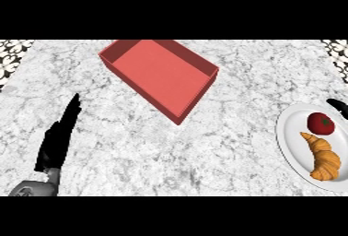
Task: Pick the tomato from the plate and place it in the cardboard box
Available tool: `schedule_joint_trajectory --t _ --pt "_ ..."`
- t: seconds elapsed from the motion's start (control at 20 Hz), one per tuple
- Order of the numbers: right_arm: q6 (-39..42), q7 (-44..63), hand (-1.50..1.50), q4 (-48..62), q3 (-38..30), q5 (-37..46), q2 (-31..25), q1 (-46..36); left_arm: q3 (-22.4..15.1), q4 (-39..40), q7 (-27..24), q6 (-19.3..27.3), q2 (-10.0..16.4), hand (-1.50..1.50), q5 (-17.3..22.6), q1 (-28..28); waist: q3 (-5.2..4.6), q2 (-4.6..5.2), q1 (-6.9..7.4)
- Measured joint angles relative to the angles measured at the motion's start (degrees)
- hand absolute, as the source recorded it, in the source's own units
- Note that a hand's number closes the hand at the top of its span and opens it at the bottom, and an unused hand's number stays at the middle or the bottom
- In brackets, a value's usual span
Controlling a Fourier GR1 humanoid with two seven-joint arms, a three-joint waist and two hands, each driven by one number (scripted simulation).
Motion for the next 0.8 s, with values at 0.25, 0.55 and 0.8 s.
schedule_joint_trajectory --t 0.25,0.55,0.8 --pt "3.4 0.5 -1.5 5.4 3.7 7.3 -8.4 0.8 0.2 -2.2 -0.1 -0.5 0.4 0.0 0.0 2.1 -0.08 -0.16 0.06" --pt "12.0 7.3 -1.5 6.7 11.9 16.1 -18.4 1.7 0.2 -2.7 -0.6 -0.5 0.3 0.0 -0.5 3.1 -0.23 -0.3 -0.04" --pt "23.0 15.2 -1.5 5.3 18.7 20.3 -24.1 0.6 0.6 -3.9 0.0 -0.9 0.6 0.0 -0.4 3.6 -0.26 -0.43 -0.1"
